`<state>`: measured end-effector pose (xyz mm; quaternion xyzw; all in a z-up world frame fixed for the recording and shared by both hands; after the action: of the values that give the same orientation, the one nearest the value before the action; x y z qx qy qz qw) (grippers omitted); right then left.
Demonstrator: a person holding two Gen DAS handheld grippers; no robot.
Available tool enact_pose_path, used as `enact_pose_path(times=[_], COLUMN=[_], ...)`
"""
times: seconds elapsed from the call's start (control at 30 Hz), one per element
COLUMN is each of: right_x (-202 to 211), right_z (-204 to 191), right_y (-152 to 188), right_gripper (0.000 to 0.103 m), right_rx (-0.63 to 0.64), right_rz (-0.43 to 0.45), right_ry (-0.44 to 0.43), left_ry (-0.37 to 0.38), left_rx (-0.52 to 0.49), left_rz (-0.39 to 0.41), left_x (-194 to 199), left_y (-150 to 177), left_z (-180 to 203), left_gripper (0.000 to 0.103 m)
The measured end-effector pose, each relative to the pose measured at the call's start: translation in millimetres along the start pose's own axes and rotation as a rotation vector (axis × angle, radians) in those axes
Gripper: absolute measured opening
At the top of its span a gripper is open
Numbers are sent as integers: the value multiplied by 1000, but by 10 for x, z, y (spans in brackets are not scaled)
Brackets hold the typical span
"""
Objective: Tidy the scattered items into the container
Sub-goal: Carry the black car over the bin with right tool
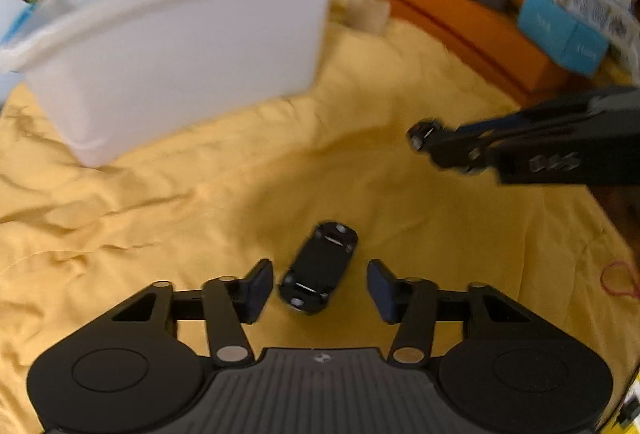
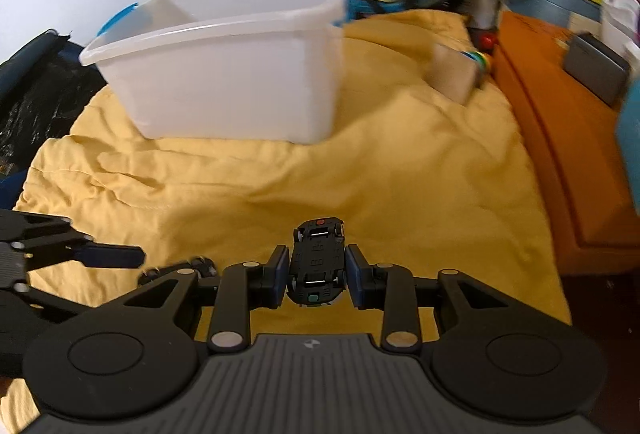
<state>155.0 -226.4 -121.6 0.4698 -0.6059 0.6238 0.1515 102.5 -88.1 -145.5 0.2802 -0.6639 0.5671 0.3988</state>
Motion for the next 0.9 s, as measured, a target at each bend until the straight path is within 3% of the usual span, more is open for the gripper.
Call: enact_pose_path(times=[0.07,0.4,0.7,0.9], right_x=[47,253,502,605], right_z=[58,-12,-499,-717], right_y=[42,-88,-779,-1366], right_gripper=[34,34,34,34], right_rx=[-13,9,81,136], right_rz=[2,63,195,258], right_ry=[4,-31,-135,-157], left_ry=[-2,-43,-108,-155], left_rx=[0,64,128,173], left_rz=[-11,83,169,218], left_x=[-53,344,1012,1319], left_y=[-1,-256,-768,-1219], left_z=[17,-326,-908,-1313], left_gripper=[33,33,33,33])
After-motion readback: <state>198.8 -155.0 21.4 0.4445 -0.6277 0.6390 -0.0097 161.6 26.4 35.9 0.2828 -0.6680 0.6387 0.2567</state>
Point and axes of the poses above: each gripper's, at about its wrist camera, not at the fingertips, and x roughly against the way its jaws point, z to its right, y to its underside, the point moved 6 cm from there along -x, roughly the way its jaws point, and after that the axes turned 6 degrees about -y, right-handed, at the moved point
